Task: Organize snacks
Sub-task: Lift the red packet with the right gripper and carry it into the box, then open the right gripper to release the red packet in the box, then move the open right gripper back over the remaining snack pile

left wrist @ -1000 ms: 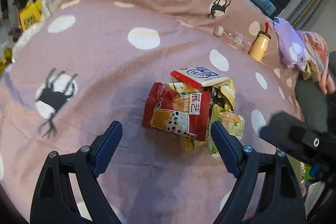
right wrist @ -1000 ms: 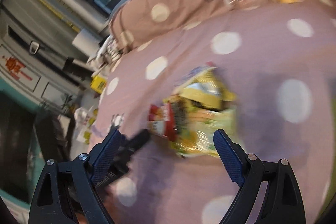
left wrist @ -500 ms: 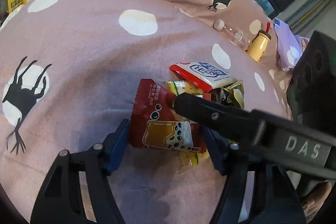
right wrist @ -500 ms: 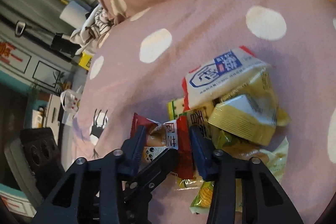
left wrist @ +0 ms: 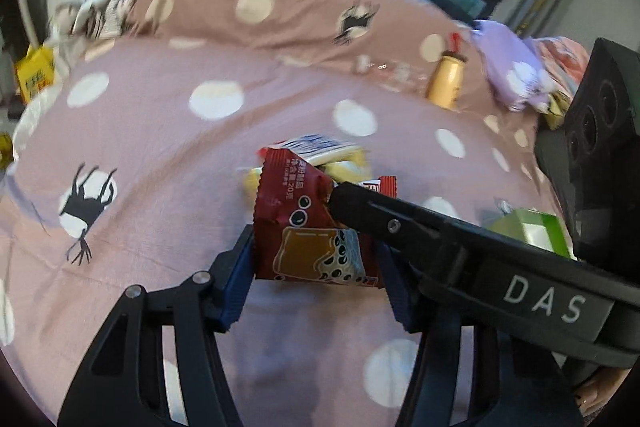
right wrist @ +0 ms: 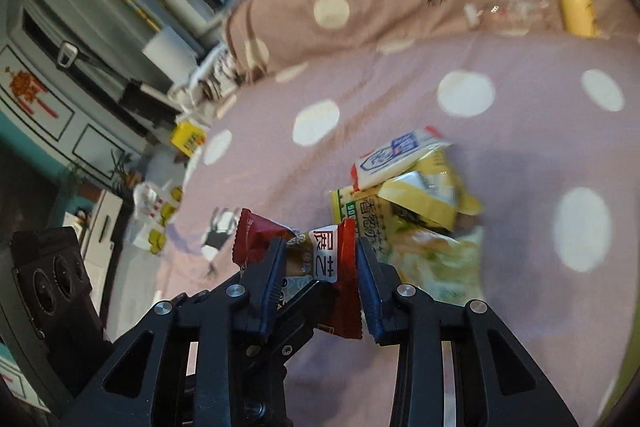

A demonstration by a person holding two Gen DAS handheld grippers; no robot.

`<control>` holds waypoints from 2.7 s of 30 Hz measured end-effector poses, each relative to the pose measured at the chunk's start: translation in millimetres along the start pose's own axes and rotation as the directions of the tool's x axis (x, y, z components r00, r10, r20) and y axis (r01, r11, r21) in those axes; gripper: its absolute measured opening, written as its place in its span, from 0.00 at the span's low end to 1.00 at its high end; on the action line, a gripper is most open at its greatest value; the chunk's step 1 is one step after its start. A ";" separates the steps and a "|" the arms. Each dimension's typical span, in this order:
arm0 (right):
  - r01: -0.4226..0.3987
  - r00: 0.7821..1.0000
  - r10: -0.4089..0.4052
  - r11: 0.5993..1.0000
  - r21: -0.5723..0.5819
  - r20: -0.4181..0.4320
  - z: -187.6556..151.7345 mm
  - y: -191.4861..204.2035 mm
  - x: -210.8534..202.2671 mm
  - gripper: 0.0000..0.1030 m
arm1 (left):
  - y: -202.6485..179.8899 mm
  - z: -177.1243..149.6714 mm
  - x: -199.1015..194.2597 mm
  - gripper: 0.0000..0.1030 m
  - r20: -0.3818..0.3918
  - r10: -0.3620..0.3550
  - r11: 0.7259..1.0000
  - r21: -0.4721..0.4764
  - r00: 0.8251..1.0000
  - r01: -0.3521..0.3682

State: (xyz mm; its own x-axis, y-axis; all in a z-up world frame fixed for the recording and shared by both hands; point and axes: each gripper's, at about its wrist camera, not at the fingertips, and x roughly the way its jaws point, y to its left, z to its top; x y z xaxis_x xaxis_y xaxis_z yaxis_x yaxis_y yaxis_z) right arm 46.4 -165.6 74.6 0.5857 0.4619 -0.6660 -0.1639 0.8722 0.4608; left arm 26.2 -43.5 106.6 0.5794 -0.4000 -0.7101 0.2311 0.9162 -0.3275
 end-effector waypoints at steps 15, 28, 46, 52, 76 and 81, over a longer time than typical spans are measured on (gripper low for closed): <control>0.088 0.965 -0.098 0.995 0.054 0.245 -47.6 -31.5 -146.6 0.38 | -122.6 -31.1 -51.4 0.56 0.058 -0.104 0.969 0.232 0.993 0.087; 0.115 0.921 -0.195 0.963 0.242 0.337 -82.0 -97.9 -206.1 0.38 | -203.4 -51.2 -30.4 0.56 -0.018 -0.192 0.909 0.372 0.981 0.185; 0.163 0.903 -0.326 0.863 0.478 0.279 -110.2 -192.4 -223.1 0.38 | -265.9 -77.4 39.9 0.55 -0.220 -0.257 0.863 0.387 0.941 0.326; 0.163 0.909 -0.334 0.835 0.525 0.249 -116.5 -213.3 -221.5 0.38 | -275.5 -83.0 53.0 0.55 -0.262 -0.249 0.857 0.388 0.932 0.338; 0.198 0.879 -0.391 0.819 0.538 0.272 -115.9 -218.0 -225.2 0.71 | -256.1 -68.2 47.7 0.55 -0.228 -0.243 0.889 0.337 0.943 0.311; 0.178 0.861 -0.332 0.906 0.385 0.385 -103.3 -172.9 -223.6 0.85 | -202.8 -48.5 24.9 0.75 -0.110 -0.168 0.939 0.285 0.980 0.193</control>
State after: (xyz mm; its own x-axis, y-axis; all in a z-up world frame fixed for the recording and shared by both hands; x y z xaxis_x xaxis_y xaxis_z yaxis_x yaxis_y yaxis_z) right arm -138.2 -403.0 83.3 0.8644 0.0461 -0.5007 0.2608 0.8103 0.5248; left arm -44.2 -240.5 125.1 0.4426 -0.5484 -0.7094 0.5514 0.7904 -0.2670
